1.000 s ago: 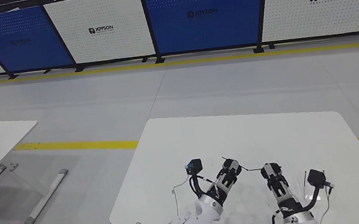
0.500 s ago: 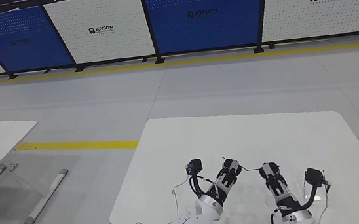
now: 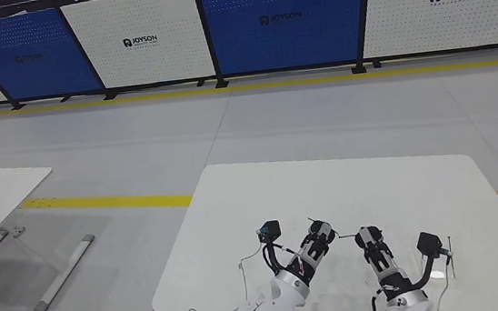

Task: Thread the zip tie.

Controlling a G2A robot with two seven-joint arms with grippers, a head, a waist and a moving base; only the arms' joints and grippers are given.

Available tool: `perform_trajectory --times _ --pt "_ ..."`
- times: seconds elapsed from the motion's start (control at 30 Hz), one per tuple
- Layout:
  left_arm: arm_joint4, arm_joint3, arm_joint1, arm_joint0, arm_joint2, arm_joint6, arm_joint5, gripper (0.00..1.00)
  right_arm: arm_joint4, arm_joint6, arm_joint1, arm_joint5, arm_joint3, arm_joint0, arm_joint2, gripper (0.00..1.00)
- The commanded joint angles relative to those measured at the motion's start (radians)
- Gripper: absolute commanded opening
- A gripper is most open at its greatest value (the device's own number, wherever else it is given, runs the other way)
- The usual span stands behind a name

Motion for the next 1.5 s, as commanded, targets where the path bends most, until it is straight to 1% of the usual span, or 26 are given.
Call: perform_trajectory --times 0.0,0.33,0.63,0.73,0.87,0.97,1.03,1.1,1.47 --pt "0.000 0.000 0.000 0.000 0.000 0.000 0.000 0.00 0.000 0.000 0.000 0.000 0.000 0.000 0.000 0.00" --pt "0.000 0.000 0.000 0.000 0.000 0.000 0.000 0.00 0.007 0.000 -0.001 -0.002 0.001 0.000 0.000 0.00" --pt "0.007 -0.004 -0.002 0.003 -0.002 -0.001 -0.005 0.00 0.027 -0.073 -0.016 -0.020 0.026 0.008 -0.010 0.00" --pt "-0.004 -0.010 -0.005 0.008 -0.002 0.004 -0.023 0.00 0.017 -0.076 -0.020 -0.019 0.030 0.012 -0.019 0.00" --pt "0.005 -0.009 -0.009 0.011 0.011 0.007 -0.031 0.00 0.004 -0.081 -0.026 -0.015 0.033 0.014 -0.032 0.00" --pt "0.006 -0.002 -0.013 0.007 0.018 0.012 -0.038 0.00 0.019 -0.068 -0.028 -0.033 0.033 0.012 -0.036 0.00" --pt "0.006 0.004 -0.016 0.004 0.020 0.015 -0.039 0.00 0.028 -0.062 -0.029 -0.047 0.036 0.011 -0.032 0.00" --pt "0.011 0.009 -0.017 0.002 0.019 0.020 -0.037 0.00 0.028 -0.062 -0.029 -0.047 0.036 0.011 -0.032 0.00" --pt "0.011 0.009 -0.017 0.002 0.019 0.020 -0.037 0.00 0.032 -0.061 -0.030 -0.048 0.036 0.012 -0.030 0.00"
